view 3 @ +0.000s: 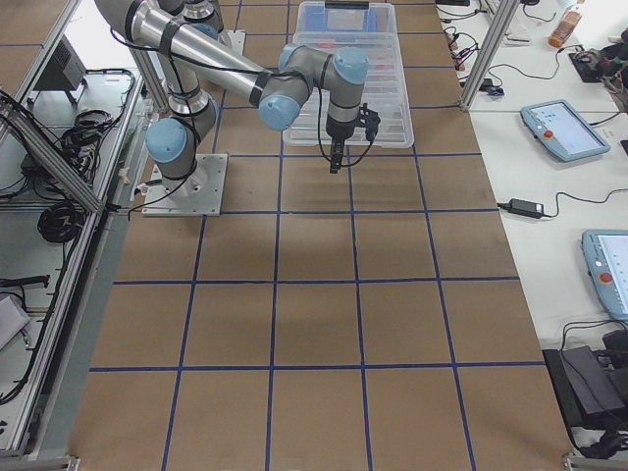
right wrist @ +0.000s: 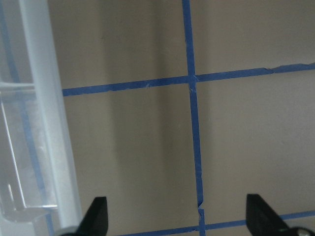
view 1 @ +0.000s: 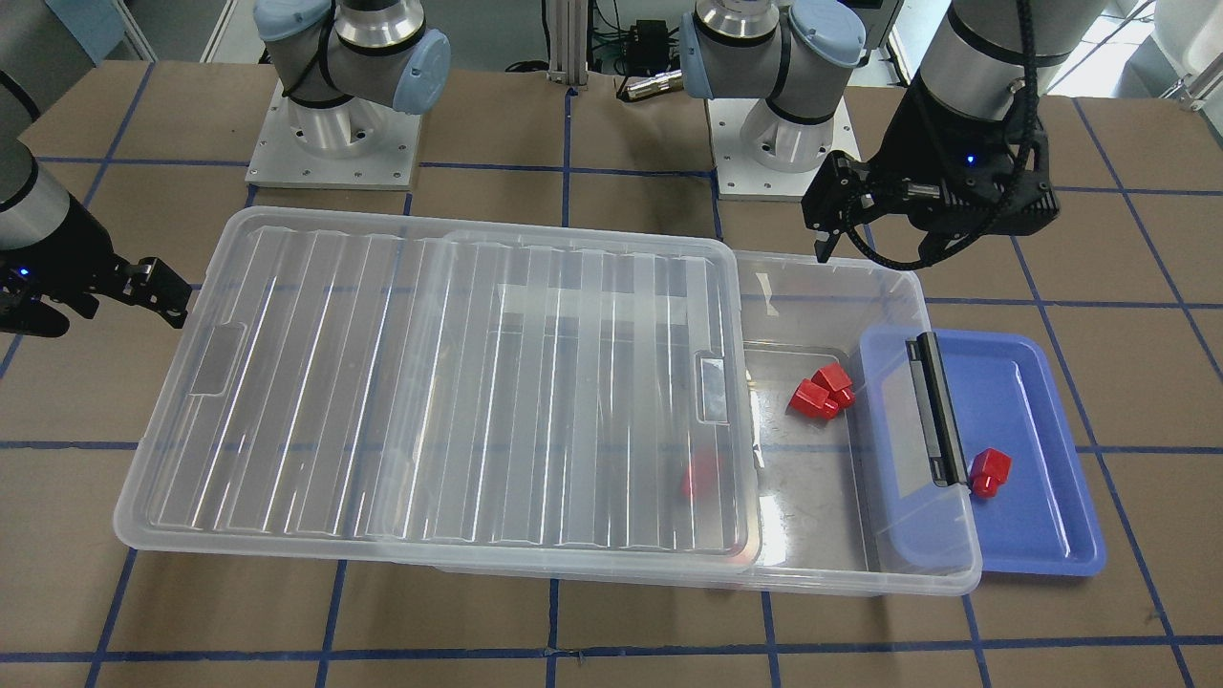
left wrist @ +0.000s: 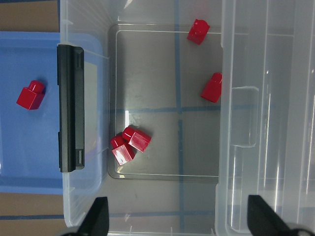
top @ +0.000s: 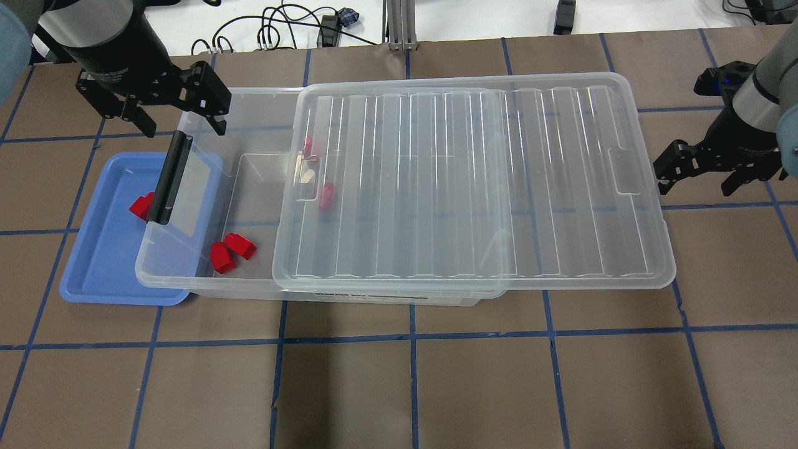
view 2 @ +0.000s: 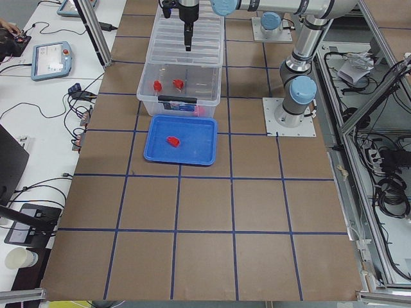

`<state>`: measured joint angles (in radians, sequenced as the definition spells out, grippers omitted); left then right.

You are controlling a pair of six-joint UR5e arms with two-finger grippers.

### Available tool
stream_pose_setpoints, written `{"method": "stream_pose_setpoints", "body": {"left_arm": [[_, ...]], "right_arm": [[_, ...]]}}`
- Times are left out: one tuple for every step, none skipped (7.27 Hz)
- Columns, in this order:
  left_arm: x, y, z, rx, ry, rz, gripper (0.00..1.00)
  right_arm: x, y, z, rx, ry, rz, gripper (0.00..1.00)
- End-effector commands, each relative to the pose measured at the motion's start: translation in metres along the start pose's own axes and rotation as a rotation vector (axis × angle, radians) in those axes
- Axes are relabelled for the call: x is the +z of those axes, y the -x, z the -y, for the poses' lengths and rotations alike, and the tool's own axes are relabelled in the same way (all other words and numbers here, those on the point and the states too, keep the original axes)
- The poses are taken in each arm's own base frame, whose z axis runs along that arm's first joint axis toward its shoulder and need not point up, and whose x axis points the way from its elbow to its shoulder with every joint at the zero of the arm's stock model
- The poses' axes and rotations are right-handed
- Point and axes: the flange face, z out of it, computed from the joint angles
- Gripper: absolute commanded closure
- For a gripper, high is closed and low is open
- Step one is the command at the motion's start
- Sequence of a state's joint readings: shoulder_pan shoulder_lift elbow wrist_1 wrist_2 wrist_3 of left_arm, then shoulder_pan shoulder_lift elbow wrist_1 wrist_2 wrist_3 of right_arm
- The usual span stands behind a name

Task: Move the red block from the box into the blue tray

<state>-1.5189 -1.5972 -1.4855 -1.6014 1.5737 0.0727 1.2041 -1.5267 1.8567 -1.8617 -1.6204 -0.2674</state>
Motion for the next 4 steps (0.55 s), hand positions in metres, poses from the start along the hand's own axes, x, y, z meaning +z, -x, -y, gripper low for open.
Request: {"method": "stream_pose_setpoints", "body": {"left_arm": [[0.001,0.000,0.000,0.001,0.002,0.001,0.00],[0.000,0.000,0.000,0.001,0.001,0.005,0.00],[0.000,0.001,0.000,-0.001,0.000,0.012,0.00],[0.000,0.001,0.000,0.001,0.000,0.011,0.00]], "right_arm": [[0.002,0.011,0.002,0.013,-0.007,0.000,0.00],[0.005,0.016,0.003,0.022,-0.005,0.020,0.00],[0.009,0.041,0.005,0.004,-0.011,0.034,0.00],[0.008,0.068,0.004,0.016,-0.020,0.031,0.00]]}}
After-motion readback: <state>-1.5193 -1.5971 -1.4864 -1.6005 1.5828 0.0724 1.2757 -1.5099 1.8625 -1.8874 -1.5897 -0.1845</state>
